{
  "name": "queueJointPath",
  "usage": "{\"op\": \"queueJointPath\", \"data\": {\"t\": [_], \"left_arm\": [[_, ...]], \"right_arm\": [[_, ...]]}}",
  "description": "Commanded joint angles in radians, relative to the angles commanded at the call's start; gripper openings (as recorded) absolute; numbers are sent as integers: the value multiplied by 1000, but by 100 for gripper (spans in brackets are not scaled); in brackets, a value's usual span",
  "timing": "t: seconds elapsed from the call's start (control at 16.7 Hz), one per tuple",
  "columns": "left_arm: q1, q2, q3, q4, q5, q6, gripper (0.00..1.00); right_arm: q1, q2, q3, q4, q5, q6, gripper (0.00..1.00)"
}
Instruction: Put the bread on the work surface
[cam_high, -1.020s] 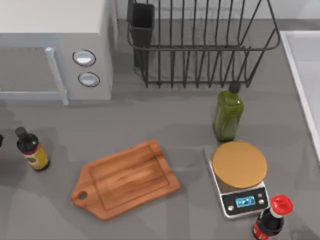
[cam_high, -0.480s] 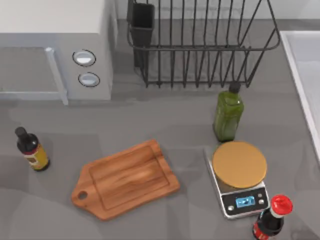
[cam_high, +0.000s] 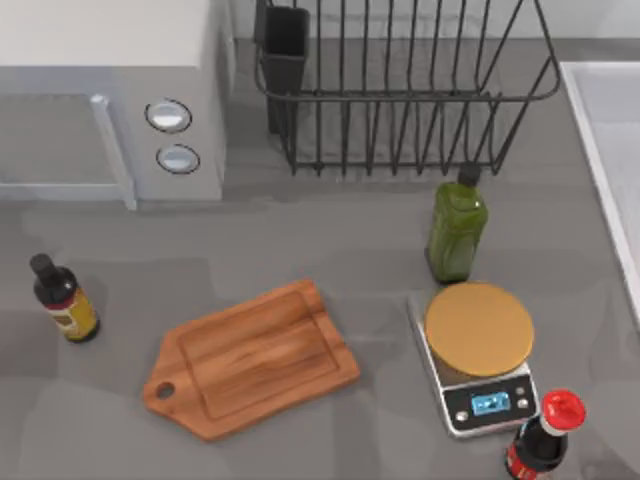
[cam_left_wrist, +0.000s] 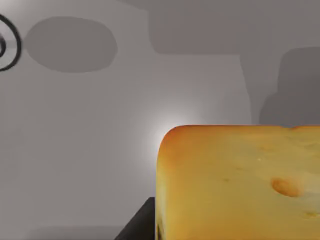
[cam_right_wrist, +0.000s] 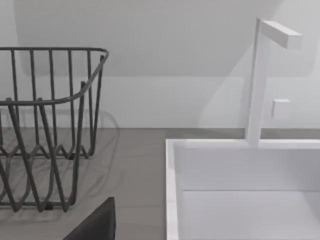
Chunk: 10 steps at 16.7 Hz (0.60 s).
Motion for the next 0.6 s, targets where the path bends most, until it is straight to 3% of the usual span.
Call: {"op": "queueJointPath", "data": {"t": [0.3, 0.6], "left_arm": [[-52, -49, 5, -6, -7, -101, 0], [-235, -151, 34, -22, 8, -450, 0]], "right_arm": [[0, 0, 0, 0, 0, 0, 100], [0, 0, 0, 0, 0, 0, 100]]}}
